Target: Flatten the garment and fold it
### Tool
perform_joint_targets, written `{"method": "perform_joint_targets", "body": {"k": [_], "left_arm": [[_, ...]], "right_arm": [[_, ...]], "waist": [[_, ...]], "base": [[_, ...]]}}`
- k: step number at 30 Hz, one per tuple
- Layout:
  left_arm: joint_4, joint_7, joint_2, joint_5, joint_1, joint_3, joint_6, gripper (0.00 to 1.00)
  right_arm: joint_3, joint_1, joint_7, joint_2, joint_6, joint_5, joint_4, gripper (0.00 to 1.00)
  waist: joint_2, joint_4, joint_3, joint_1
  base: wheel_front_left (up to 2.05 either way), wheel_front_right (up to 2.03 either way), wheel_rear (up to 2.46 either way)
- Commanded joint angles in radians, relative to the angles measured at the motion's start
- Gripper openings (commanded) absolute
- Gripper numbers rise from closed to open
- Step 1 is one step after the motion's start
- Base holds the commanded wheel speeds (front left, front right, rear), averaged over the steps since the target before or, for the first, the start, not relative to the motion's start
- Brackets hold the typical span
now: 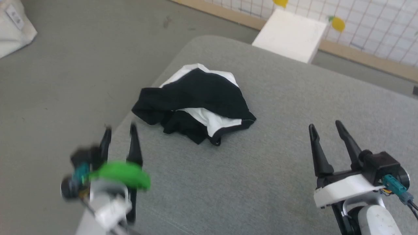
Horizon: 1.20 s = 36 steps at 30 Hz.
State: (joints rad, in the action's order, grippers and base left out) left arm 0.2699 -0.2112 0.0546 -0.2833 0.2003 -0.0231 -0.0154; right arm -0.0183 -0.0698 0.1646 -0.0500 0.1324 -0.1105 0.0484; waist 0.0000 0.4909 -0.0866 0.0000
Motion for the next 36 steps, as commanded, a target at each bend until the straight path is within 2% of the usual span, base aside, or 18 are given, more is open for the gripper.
{"method": "perform_joint_targets", "body": {"k": [1,8,11,16,19,23,25,34,35,36], "left_arm": [[0.018,0.018,0.005,-0.013,0.072,-0.003,0.019,1.00],[0.142,0.195,0.050,-0.121,0.332,0.028,0.081,1.00],[0.190,0.304,0.063,-0.215,0.430,0.052,0.111,1.00],[0.261,0.537,0.143,-0.320,0.547,0.084,0.124,1.00],[0.286,0.688,0.169,-0.396,0.592,0.121,0.105,1.00],[0.284,0.871,0.247,-0.371,0.583,0.085,0.064,1.00],[0.268,0.907,0.274,-0.348,0.559,0.069,0.050,1.00],[0.256,1.080,0.293,-0.330,0.408,0.031,-0.028,1.00],[0.250,1.107,0.294,-0.334,0.393,0.025,-0.030,0.40],[0.240,1.119,0.298,-0.334,0.384,0.022,-0.030,0.00]], "right_arm": [[0.002,-0.021,-0.005,0.000,-0.002,0.012,-0.008,1.00],[-0.016,-0.084,-0.008,0.000,-0.002,0.025,-0.026,1.00],[-0.017,-0.109,0.000,0.000,-0.002,0.027,-0.025,1.00],[-0.021,-0.158,0.019,0.000,-0.002,0.024,-0.018,1.00],[-0.020,-0.185,0.034,0.000,-0.002,0.016,-0.007,1.00],[-0.027,-0.207,0.055,0.000,-0.002,0.000,0.017,1.00],[-0.033,-0.216,0.064,0.000,-0.002,-0.009,0.029,1.00],[-0.039,-0.242,0.088,0.000,-0.002,-0.029,0.071,1.00],[-0.037,-0.241,0.090,0.000,-0.002,-0.030,0.075,1.00],[-0.036,-0.240,0.091,0.000,-0.002,-0.030,0.078,1.00]], "waist": [[0.0000,-0.043,-0.059,0.0000],[0.0000,-0.154,-0.191,0.0000],[0.0000,-0.202,-0.244,0.0000],[0.0000,-0.285,-0.330,0.0000],[0.0000,-0.328,-0.372,0.0000],[0.0000,-0.370,-0.401,0.0000],[0.0000,-0.387,-0.411,0.0000],[0.0000,-0.422,-0.407,0.0000],[0.0000,-0.422,-0.399,0.0000],[0.0000,-0.422,-0.392,0.0000]], "base": [[0.00,0.00,0.00],[0.00,0.00,0.00],[0.00,0.00,0.00],[0.00,0.00,0.00],[0.00,0.00,0.00],[0.00,0.00,0.00],[0.00,0.00,0.00],[0.00,0.00,0.00],[0.00,0.00,0.00],[0.00,0.00,0.00]]}}
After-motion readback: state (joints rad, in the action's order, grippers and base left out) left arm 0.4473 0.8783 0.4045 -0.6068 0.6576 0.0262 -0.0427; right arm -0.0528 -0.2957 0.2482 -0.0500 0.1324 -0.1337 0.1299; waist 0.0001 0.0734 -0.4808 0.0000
